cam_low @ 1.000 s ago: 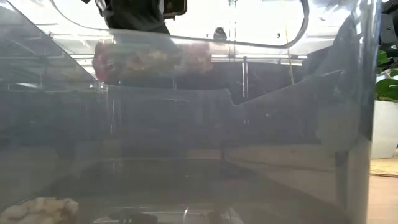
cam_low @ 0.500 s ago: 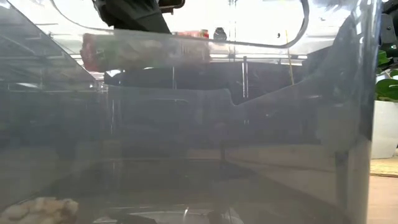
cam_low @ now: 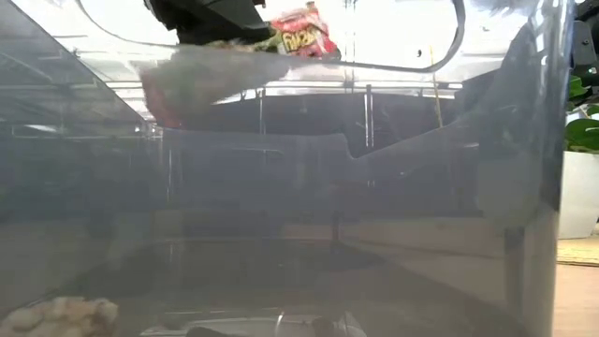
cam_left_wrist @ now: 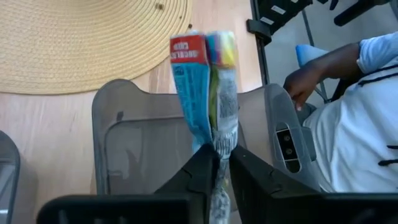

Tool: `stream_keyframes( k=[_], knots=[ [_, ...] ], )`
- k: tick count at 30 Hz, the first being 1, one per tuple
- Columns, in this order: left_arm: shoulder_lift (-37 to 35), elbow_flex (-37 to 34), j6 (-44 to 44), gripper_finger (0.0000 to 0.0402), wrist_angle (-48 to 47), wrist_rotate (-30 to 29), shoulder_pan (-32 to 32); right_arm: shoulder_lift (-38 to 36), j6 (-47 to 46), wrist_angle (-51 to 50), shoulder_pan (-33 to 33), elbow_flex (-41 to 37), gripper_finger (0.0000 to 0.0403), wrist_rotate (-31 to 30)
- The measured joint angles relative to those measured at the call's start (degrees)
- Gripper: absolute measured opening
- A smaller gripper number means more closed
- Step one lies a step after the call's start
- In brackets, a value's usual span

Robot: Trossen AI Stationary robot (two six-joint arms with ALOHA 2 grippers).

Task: Pick and place Granola Bars by type
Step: Put the red granola bar into the bottom black bin

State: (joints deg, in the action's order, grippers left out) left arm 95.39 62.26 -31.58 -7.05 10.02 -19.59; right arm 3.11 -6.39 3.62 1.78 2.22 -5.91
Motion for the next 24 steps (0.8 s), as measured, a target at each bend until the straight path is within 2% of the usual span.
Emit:
stream_keyframes(
  k=[24],
  knots=[
    [-0.02, 0.0, 1.31, 0.0065, -0.33, 0.76, -1.22, 0.01, 0.01, -0.01, 0.0, 0.0, 0.013, 0.0]
  ],
)
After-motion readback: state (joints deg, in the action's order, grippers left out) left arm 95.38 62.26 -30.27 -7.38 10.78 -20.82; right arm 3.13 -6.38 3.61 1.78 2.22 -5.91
